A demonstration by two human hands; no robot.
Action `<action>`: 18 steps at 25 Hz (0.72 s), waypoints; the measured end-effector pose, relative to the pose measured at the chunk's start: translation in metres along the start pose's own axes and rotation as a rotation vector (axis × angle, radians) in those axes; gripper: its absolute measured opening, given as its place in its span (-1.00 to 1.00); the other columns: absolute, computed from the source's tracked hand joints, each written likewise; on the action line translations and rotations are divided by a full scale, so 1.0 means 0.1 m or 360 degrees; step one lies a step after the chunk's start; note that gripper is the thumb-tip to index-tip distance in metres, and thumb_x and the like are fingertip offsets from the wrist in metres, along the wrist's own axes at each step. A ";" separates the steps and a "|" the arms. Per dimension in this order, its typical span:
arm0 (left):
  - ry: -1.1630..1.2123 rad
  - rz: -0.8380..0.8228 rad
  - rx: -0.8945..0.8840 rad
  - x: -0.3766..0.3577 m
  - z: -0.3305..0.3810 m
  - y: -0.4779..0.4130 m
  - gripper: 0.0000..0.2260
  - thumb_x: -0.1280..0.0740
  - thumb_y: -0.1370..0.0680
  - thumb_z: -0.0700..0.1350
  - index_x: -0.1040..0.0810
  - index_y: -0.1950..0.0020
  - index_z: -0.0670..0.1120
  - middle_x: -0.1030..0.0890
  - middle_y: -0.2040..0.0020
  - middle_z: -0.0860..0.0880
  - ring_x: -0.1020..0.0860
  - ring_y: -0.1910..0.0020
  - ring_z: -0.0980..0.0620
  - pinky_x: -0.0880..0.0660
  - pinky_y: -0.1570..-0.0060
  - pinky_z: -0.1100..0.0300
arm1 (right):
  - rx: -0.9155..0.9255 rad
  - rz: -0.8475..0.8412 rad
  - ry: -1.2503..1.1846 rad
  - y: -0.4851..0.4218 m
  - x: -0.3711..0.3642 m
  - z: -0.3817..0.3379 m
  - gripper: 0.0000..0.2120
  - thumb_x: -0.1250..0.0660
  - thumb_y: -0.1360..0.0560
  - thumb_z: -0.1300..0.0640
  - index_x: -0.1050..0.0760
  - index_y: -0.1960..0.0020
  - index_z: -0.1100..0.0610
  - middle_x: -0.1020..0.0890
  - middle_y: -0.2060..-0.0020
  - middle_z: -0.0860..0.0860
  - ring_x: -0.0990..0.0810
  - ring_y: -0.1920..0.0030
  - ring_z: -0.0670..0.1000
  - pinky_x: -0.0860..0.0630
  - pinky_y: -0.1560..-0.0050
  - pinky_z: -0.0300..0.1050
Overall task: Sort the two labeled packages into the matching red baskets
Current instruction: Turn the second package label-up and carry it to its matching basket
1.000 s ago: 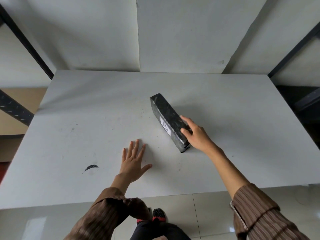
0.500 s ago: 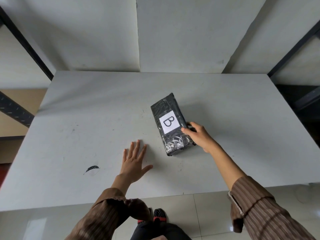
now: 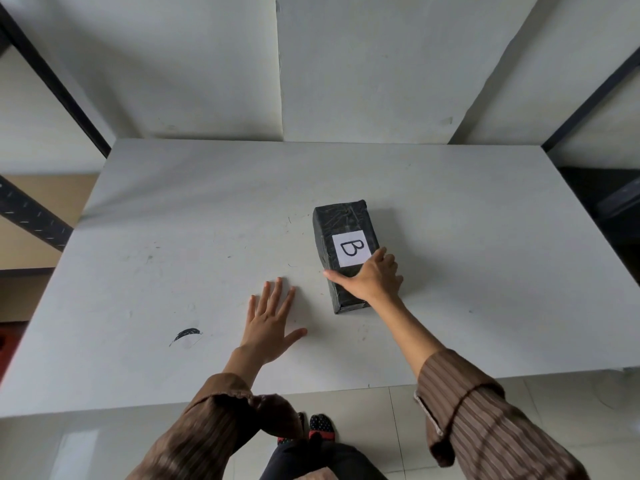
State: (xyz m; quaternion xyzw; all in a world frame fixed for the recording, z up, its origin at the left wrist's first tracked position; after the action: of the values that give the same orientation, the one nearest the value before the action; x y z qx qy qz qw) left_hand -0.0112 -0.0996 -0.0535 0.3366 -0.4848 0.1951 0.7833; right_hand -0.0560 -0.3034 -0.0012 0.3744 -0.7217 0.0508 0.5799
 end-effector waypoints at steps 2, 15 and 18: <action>-0.0005 0.0002 0.0004 0.01 -0.01 0.00 -0.20 -0.02 -0.43 0.37 0.25 -0.48 -0.02 0.29 -0.52 -0.11 0.36 -0.45 -0.10 0.28 -0.44 -0.08 | -0.0019 0.0023 0.0097 0.01 -0.04 -0.09 0.23 -0.42 -0.16 -0.38 0.05 -0.44 0.38 -0.25 -0.38 0.26 -0.26 -0.38 0.24 -0.30 -0.29 0.15; 0.0048 0.0094 -0.0033 -0.07 -0.06 0.07 -0.04 0.41 -0.19 0.53 0.28 -0.46 0.00 0.32 -0.46 -0.04 0.36 -0.44 -0.08 0.33 -0.40 -0.10 | 0.0702 -0.0532 0.0876 -0.37 0.30 0.08 0.20 -0.51 -0.22 0.00 0.31 -0.51 0.08 0.15 -0.55 0.11 0.17 -0.54 0.18 0.22 -0.51 0.19; 0.0053 0.0114 -0.0044 -0.07 -0.07 0.10 -0.02 0.38 -0.20 0.53 0.22 -0.49 -0.01 0.31 -0.46 -0.03 0.34 -0.44 -0.07 0.29 -0.43 -0.11 | 0.0696 -0.0556 0.0824 -0.36 0.28 0.12 0.19 -0.48 -0.23 0.08 0.36 -0.50 0.03 0.30 -0.53 0.11 0.31 -0.52 0.18 0.30 -0.49 0.20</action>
State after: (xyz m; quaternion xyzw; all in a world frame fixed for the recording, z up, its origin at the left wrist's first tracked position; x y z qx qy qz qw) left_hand -0.0161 -0.0876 -0.0580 0.3050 -0.4861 0.2220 0.7883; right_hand -0.0447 -0.3487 0.0059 0.5816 -0.4487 0.1968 0.6494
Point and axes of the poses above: each hand's wrist, its own y-axis away from the middle knuckle, its own x-axis out of the back of the hand, z = x × y, the point moved 3 cm from there along -y, towards the middle knuckle
